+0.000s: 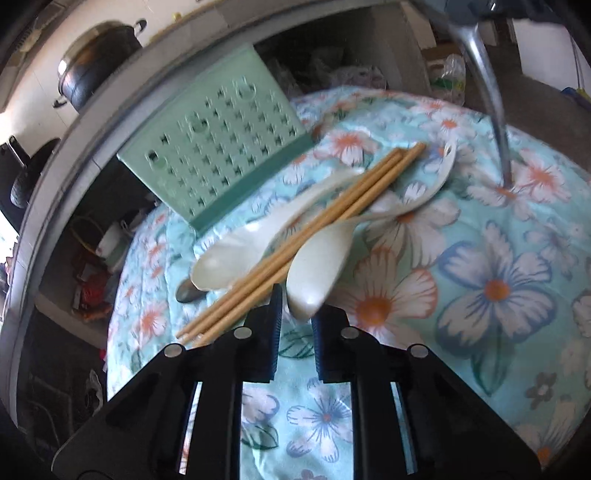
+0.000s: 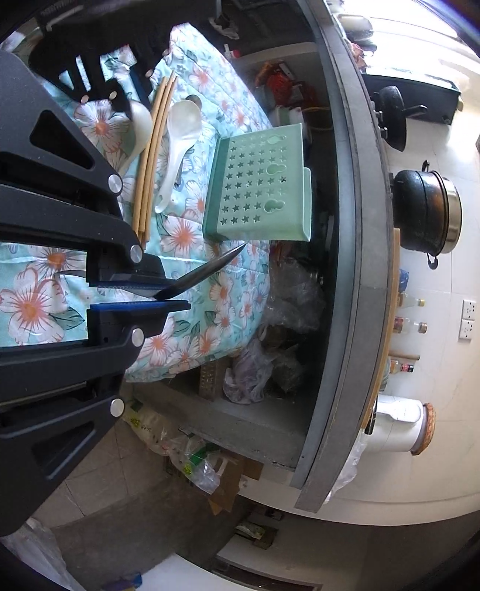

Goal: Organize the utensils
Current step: 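Grasp the white ladle with the left gripper while the right gripper holds the silver spoon, then carry the white ladle with the left gripper and drop it into the green holder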

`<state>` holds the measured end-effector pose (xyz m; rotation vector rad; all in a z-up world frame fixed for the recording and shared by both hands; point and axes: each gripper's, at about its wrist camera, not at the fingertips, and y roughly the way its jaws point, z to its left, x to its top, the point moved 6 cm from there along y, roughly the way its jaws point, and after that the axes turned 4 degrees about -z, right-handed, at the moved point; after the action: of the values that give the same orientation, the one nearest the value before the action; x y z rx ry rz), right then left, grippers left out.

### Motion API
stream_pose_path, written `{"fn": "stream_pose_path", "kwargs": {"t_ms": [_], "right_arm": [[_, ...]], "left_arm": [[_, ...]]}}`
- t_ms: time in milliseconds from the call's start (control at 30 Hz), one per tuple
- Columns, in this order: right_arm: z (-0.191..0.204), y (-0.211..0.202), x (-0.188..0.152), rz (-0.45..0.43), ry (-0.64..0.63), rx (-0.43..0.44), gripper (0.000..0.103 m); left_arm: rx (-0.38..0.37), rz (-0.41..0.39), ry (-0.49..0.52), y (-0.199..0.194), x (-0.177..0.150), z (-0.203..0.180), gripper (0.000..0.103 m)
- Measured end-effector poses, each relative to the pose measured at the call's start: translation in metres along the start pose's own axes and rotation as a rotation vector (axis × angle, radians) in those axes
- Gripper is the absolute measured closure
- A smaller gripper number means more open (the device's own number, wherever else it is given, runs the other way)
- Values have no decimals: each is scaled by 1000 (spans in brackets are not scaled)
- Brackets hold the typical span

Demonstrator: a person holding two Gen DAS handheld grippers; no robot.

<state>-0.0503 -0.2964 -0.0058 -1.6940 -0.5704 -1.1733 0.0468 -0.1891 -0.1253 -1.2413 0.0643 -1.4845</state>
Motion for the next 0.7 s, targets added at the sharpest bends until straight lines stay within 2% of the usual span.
{"fn": "stream_pose_path", "kwargs": {"t_ms": [100,267,433,600,700], "right_arm": [[-2,0,1,3,7,-4,97],[-8,2,0,12,32,-11,98],[-9,3,1,17,41,-14,98],[-7,4,2,18,36,-10,98],[-6,4,2,17,33,-9,98]], "left_arm": [[-1,-22,-47,-4,1,7,98],[-17,-109,-137,-32,9,27,98],[-28,-145,-238,-56,22,59,99],[96,-217,-311,-81,47,128,99],[250,-270,-301,-93,70,183,99]]}}
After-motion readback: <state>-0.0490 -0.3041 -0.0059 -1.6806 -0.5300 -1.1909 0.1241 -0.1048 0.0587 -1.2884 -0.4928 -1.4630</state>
